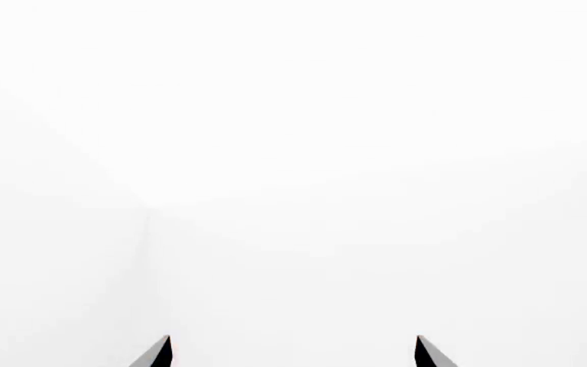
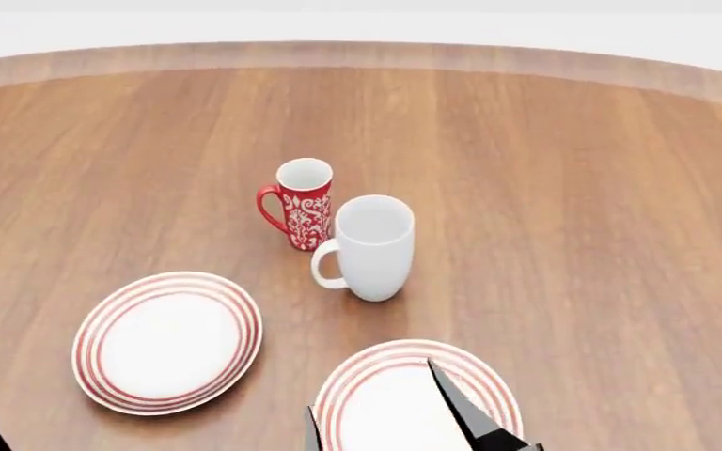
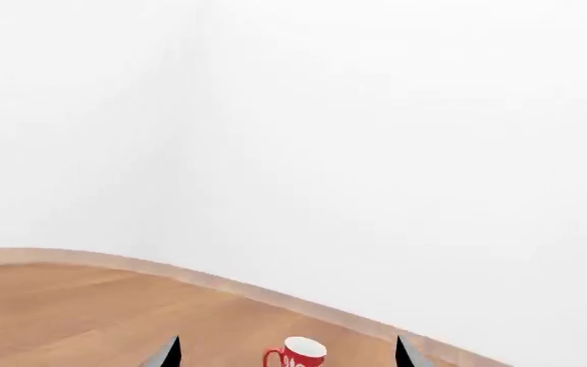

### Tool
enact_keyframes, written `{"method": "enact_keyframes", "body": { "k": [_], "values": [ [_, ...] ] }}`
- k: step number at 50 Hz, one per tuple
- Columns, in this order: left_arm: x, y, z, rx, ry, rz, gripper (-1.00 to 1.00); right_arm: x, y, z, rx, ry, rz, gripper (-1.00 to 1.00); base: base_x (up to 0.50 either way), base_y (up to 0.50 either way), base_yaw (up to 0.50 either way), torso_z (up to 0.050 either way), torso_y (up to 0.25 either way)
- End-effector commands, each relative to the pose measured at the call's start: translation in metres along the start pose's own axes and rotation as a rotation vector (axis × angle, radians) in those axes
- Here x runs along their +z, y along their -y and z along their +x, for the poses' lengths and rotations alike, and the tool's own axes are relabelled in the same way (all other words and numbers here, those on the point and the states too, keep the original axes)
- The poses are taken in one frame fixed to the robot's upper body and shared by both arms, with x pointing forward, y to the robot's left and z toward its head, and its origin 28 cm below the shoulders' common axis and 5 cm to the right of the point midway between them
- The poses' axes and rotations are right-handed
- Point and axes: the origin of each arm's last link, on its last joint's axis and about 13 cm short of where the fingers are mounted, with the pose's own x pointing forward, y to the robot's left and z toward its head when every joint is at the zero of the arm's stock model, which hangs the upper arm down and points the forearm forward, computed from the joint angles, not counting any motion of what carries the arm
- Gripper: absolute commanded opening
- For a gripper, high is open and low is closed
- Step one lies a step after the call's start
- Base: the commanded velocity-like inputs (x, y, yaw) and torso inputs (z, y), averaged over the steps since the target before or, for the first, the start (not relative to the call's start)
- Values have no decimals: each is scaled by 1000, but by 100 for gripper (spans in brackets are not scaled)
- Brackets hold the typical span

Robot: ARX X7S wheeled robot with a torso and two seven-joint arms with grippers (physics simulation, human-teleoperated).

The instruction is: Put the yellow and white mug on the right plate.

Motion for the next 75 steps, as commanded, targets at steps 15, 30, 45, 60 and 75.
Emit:
{"method": "enact_keyframes", "body": {
  "k": [15,30,45,60,75],
  "values": [
    [2,-1,1,-2,21,15,100,-7,8,55,456,-259,-43,100,0,0,0,0,0],
    [2,-2,0,-6,8,12,100,-20,-2,82,600,-342,-33,100,0,0,0,0,0],
    [8,-2,0,-5,41,6,100,-33,-18,90,736,-363,-29,100,0,0,0,0,0],
    [11,-1,-1,-8,46,-3,100,-47,-39,90,797,-394,-29,100,0,0,0,0,0],
    [12,-1,-1,-8,44,-7,100,-48,-57,91,743,-425,119,100,0,0,0,0,0]
  ]
}}
